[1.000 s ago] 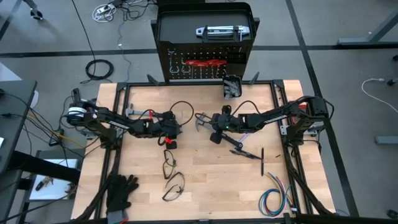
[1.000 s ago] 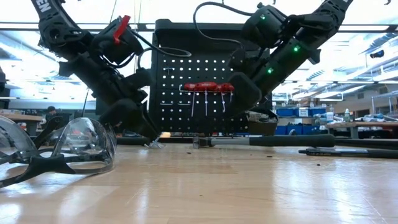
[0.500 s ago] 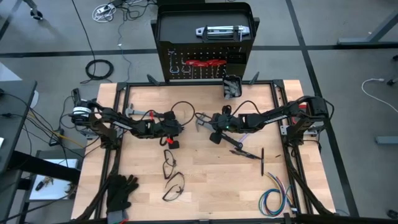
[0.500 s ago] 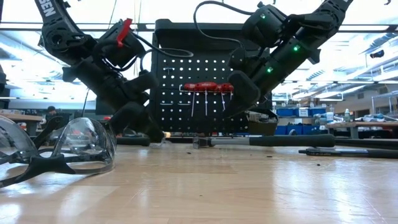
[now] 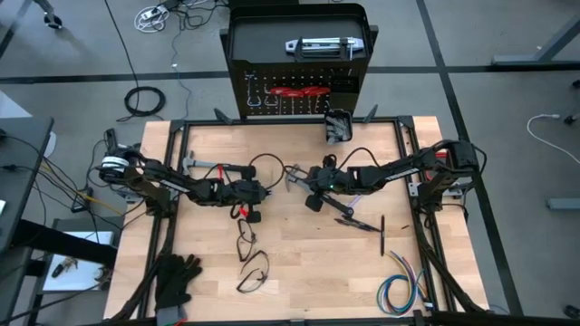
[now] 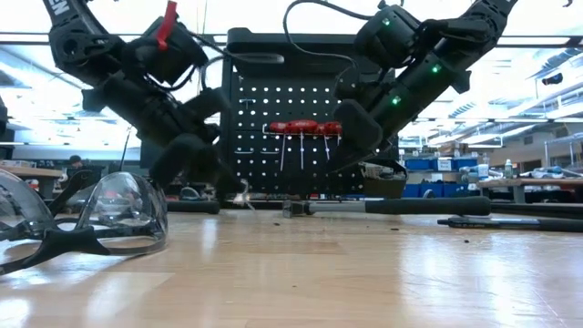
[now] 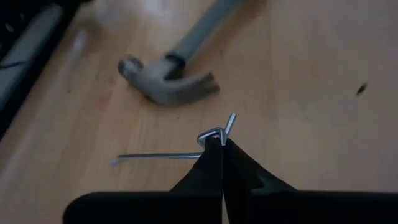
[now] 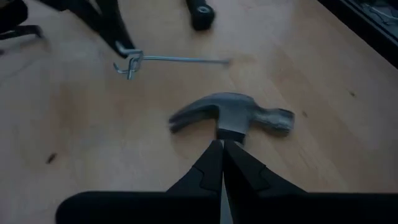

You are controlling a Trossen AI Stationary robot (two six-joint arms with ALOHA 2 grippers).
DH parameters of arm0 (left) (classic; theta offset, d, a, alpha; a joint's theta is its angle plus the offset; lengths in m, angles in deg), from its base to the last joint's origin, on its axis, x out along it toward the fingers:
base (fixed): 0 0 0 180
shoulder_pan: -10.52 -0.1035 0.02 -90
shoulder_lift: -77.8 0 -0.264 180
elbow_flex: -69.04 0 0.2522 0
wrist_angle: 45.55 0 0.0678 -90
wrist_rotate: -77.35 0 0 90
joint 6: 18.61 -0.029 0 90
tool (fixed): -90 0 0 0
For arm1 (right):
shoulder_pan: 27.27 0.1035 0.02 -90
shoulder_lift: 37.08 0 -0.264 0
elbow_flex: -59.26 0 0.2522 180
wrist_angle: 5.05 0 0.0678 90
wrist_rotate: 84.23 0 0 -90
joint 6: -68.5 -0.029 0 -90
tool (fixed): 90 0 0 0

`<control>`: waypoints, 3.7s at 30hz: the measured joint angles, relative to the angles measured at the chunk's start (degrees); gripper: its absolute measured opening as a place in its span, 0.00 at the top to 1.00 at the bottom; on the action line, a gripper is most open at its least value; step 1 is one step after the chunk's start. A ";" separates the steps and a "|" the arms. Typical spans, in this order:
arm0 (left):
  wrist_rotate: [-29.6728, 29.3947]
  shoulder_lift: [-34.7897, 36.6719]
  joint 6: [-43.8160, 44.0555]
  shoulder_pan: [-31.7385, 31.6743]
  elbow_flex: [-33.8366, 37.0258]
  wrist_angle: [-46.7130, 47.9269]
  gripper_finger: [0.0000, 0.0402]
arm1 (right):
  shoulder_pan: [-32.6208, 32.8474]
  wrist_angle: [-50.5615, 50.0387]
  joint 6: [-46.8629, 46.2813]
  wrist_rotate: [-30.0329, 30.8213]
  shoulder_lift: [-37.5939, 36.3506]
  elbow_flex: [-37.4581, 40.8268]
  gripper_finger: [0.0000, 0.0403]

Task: Hang tools onto peg board
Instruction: Hang the hook on the pegboard

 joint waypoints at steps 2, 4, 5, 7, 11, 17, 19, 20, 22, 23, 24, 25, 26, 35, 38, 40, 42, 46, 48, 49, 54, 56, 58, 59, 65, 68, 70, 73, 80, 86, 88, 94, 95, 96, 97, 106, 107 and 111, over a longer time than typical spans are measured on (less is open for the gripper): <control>0.02 2.00 -0.13 0.01 0.00 0.03 1.00 | 0.63 0.74 1.64 -0.36 0.00 0.00 0.94; 0.00 4.58 -0.13 -0.01 0.00 0.45 1.00 | 1.56 1.90 4.57 -0.34 0.00 0.00 0.93; 0.01 6.00 -0.13 -0.01 0.00 0.57 1.00 | 2.05 2.47 6.24 -0.16 0.00 0.00 0.92; 0.73 8.76 -0.15 -0.01 -0.01 0.86 1.00 | 2.93 3.63 10.06 0.46 0.00 0.00 0.90; 0.97 13.02 -0.19 -0.01 -0.02 1.88 1.00 | 4.10 6.73 17.76 3.65 0.00 0.00 0.84; 1.35 15.88 -0.08 -0.01 -0.06 -0.72 1.00 | 3.66 14.80 23.38 6.48 0.00 -0.02 0.69; 1.49 15.90 0.22 -0.01 -0.04 -2.89 1.00 | 3.25 17.04 24.45 6.48 -0.02 -0.02 0.63; 2.03 15.90 0.71 -0.01 -0.04 -3.79 1.00 | 2.98 18.16 24.58 6.44 -0.02 -0.02 0.61; 3.00 15.88 1.45 -0.01 -0.04 -5.17 1.00 | 2.32 19.64 24.71 4.90 -0.05 -0.03 0.56; 3.28 15.88 1.61 -0.01 -0.04 -5.87 1.00 | 1.95 19.96 24.71 3.67 -0.07 -0.05 0.54; 3.39 15.88 2.06 -0.01 -0.04 -6.86 1.00 | 1.59 20.08 24.59 2.36 -0.07 -0.07 0.53; 3.42 15.88 2.61 -0.01 -0.04 -7.75 1.00 | 1.24 20.24 24.42 1.27 -0.06 -0.07 0.51; 3.44 15.88 2.86 -0.01 -0.04 -8.67 1.00 | 0.91 20.75 24.31 0.11 0.17 -0.07 0.51; 2.52 15.79 6.23 -0.01 0.02 -13.66 1.00 | 0.44 30.99 24.27 0.56 5.73 -0.07 0.52; 1.25 15.79 8.83 -0.01 0.02 -14.54 1.00 | 0.33 31.89 24.25 2.67 5.70 -0.09 0.55; 0.63 15.79 10.18 -0.01 0.02 -15.50 1.00 | 0.32 31.89 24.26 3.89 5.70 -0.07 0.58; 0.39 15.49 11.33 -0.01 0.02 -17.12 1.00 | 0.23 31.91 24.27 3.88 5.70 -0.07 0.60; 0.33 12.86 13.03 0.46 0.00 -20.94 1.00 | -0.36 31.89 23.75 3.51 6.52 0.00 0.64; 0.33 10.89 13.73 0.68 -0.01 -23.56 1.00 | -0.63 32.41 23.75 3.50 7.06 -0.09 0.65; 0.30 9.93 14.06 0.74 -0.02 -24.47 1.00 | -0.75 32.07 23.88 3.51 7.18 -0.08 0.66; -0.97 7.02 15.17 0.73 0.00 -29.17 1.00 | -0.91 31.23 24.09 4.36 7.19 -0.07 0.79; -2.62 6.98 15.17 0.73 0.00 -29.27 1.00 | -0.93 30.09 24.44 4.46 7.19 -0.07 0.89; -3.46 6.96 15.18 0.66 0.02 -29.30 1.00 | -0.93 28.02 24.37 4.54 7.19 -0.07 0.96; -3.68 6.96 15.09 0.69 0.02 -29.39 1.00 | -0.93 27.19 24.22 4.62 7.21 -0.07 0.96; -3.61 6.96 12.91 0.72 0.00 -25.85 0.99 | -2.21 23.33 18.75 -0.50 7.05 -0.04 0.97; -3.97 7.20 6.49 1.07 0.00 -25.00 0.93 | -4.06 21.99 12.80 -7.18 6.64 -0.05 0.97; -4.75 7.22 0.65 1.75 0.00 -25.09 0.88 | -5.66 21.96 7.59 -13.25 6.47 -0.06 0.97; -6.32 7.22 -10.30 3.32 0.00 -24.20 0.80 | -8.24 22.28 -1.56 -22.62 6.25 -0.06 0.97; -6.67 7.22 -37.27 5.24 0.00 -18.92 0.70 | -10.52 24.28 -19.83 -30.56 6.19 -0.07 0.96; -7.59 7.22 -50.82 4.26 0.00 -21.00 0.70 | -10.08 29.33 -27.34 -33.75 6.19 -0.07 0.96; -7.61 7.20 -53.46 3.41 -0.02 -21.90 0.70 | -9.99 31.00 -28.84 -33.95 6.19 -0.07 0.97; -7.56 7.20 -55.93 1.69 -0.02 -22.91 0.70 | -9.98 32.19 -30.38 -34.15 6.26 -0.07 0.96; -7.56 7.20 -55.90 1.61 -0.02 -22.81 0.70 | -9.98 32.38 -30.53 -34.15 6.43 -0.08 0.96; -7.56 7.18 -55.90 1.57 -0.02 -22.84 0.70 | -9.98 32.06 -30.90 -34.29 6.49 -0.09 0.95; -7.56 7.04 -55.92 1.56 -0.02 -22.98 0.70 | -9.98 31.79 -31.05 -34.42 6.51 -0.09 0.95; -9.35 -3.03 -68.98 1.56 -0.04 -35.62 0.70 | -10.09 32.14 -31.89 -34.50 6.56 -0.09 0.96; -9.72 -4.34 -70.97 1.56 -0.04 -38.32 0.70 | -10.09 32.22 -31.90 -34.50 6.56 -0.09 0.96; -11.88 -9.11 -80.55 1.56 -0.07 -46.58 0.70 | -10.09 32.28 -31.94 -34.52 6.56 -0.09 0.97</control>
